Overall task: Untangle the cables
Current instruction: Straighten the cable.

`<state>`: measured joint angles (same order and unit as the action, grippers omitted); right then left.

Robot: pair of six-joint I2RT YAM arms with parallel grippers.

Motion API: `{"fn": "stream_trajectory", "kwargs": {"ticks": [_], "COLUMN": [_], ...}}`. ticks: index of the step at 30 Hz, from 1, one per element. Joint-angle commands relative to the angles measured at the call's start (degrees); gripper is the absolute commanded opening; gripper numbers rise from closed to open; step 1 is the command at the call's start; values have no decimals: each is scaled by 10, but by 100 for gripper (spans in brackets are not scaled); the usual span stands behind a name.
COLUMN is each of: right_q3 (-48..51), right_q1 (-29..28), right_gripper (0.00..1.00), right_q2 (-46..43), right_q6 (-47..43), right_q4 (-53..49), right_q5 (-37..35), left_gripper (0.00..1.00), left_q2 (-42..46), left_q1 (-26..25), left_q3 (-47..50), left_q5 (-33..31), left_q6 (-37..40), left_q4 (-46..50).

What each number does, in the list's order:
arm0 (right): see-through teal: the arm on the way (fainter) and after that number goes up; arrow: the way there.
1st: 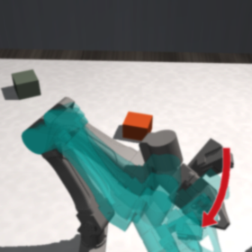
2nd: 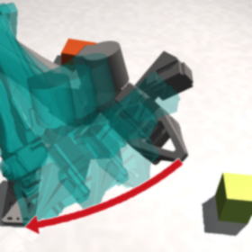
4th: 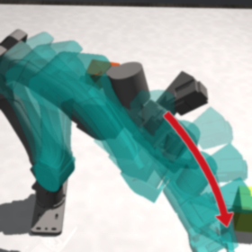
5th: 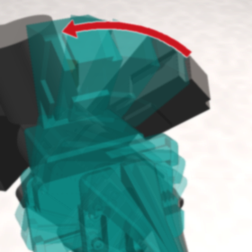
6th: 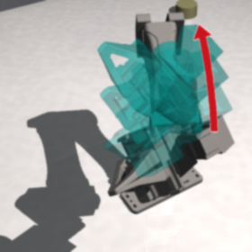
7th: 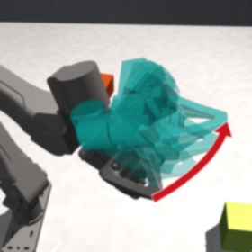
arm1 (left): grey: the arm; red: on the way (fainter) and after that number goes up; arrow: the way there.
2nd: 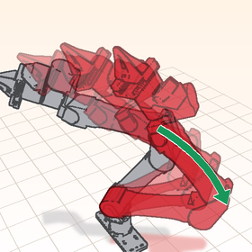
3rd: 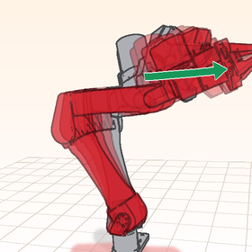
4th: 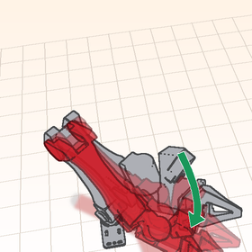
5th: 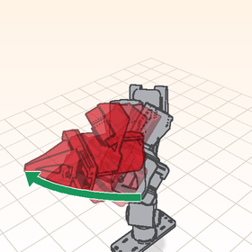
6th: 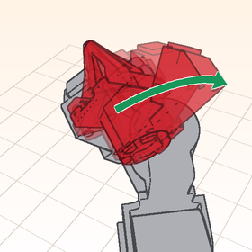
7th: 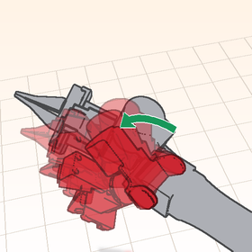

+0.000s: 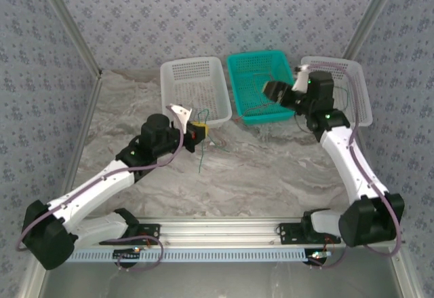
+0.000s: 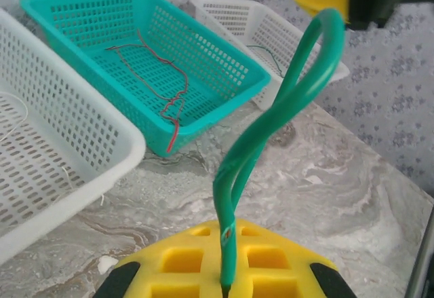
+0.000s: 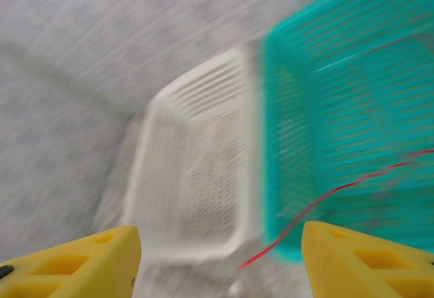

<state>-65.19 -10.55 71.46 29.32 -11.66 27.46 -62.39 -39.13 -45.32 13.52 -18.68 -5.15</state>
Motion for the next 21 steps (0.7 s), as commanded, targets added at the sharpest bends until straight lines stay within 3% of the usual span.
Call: {"fn": "stream_trajectory", "kwargs": {"ticks": [1,5,11,14,16,17,18,19,21], "right_q3": [31,50,59,55,53,48,45,48,58], "right_q1": [-77,-153,-185,-193,-194,-193,-192,-190,-187], "right_gripper": [67,70,70,65,46,24,8,0,0], "right_q2": [-14,-10,40,70,90,99,103,101,86], "right_q6": [-121,-172,-197,-196,-192,-192,-190,-185,-172], "right_q4": [-44,-91,-70,-50,-37,-36,-32,-24,2], "right_q5": [138,140,182,209,223,225,218,213,195], "left_gripper": [0,0,0,0,0,0,0,0,6], "left_q2": [-29,-61,-73,-70,-71,-72,-72,-72,-70], "left_q1": [24,28,31,31,31,32,32,31,31], "left_q3": [-36,-62,-69,-66,-65,-64,-62,-60,-54], "left_q5": [95,115,134,130,131,129,128,127,124], "left_q6": [-40,-47,-71,-77,-83,-85,-87,-88,-87], "left_q4": [-69,-83,-109,-114,-121,-120,-122,-123,-123]}}
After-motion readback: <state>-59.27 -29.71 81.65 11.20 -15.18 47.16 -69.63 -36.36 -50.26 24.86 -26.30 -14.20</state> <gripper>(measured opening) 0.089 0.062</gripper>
